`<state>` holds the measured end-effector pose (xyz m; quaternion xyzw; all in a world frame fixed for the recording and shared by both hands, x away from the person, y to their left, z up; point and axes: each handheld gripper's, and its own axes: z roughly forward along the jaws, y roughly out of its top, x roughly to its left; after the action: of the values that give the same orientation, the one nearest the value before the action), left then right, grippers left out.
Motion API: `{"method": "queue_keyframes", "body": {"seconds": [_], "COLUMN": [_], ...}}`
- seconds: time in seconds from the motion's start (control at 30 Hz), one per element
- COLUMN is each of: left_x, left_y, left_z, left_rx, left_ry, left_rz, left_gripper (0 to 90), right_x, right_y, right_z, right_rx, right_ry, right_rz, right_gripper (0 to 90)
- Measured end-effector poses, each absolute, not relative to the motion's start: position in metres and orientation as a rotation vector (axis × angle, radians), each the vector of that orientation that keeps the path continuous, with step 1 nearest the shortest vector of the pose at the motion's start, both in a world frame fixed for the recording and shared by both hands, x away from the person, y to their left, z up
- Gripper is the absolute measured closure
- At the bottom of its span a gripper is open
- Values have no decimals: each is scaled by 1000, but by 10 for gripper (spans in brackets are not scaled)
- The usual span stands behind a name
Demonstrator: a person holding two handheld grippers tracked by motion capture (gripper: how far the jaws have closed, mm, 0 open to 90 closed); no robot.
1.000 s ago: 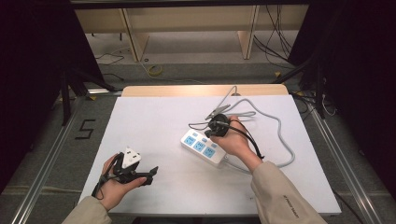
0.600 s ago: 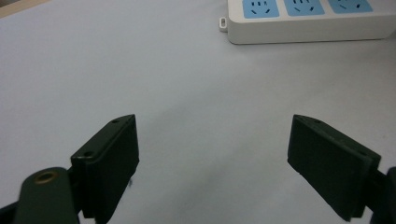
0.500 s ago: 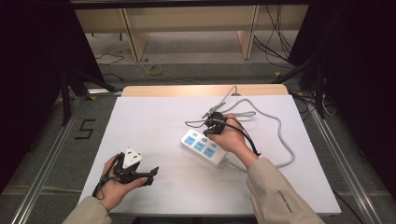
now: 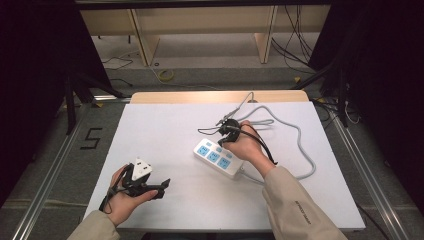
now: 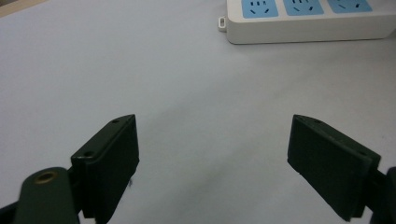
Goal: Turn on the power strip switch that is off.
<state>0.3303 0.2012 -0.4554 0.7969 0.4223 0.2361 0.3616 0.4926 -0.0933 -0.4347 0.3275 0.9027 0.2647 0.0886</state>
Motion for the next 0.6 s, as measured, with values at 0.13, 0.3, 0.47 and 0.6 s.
{"method": "queue_keyframes", "body": {"seconds": [0.13, 0.3, 0.47, 0.6], "left_x": [330, 330, 331, 331], "left_y": [201, 201, 201, 201], "left_z": [-455, -455, -455, -455], "left_rx": [2053, 2056, 2049, 2051], "left_ry": [1089, 1086, 1091, 1088], "left_rz": [609, 608, 606, 608], "left_gripper": [164, 164, 165, 164], "right_x": [492, 492, 493, 492], "right_y": [-90, -86, -83, -81], "right_z": [-435, -436, -436, -434], "right_rx": [967, 962, 956, 961], "right_ry": [2703, 2719, 2723, 2731], "right_rz": [773, 751, 736, 723], "right_gripper": [900, 900, 900, 900]}}
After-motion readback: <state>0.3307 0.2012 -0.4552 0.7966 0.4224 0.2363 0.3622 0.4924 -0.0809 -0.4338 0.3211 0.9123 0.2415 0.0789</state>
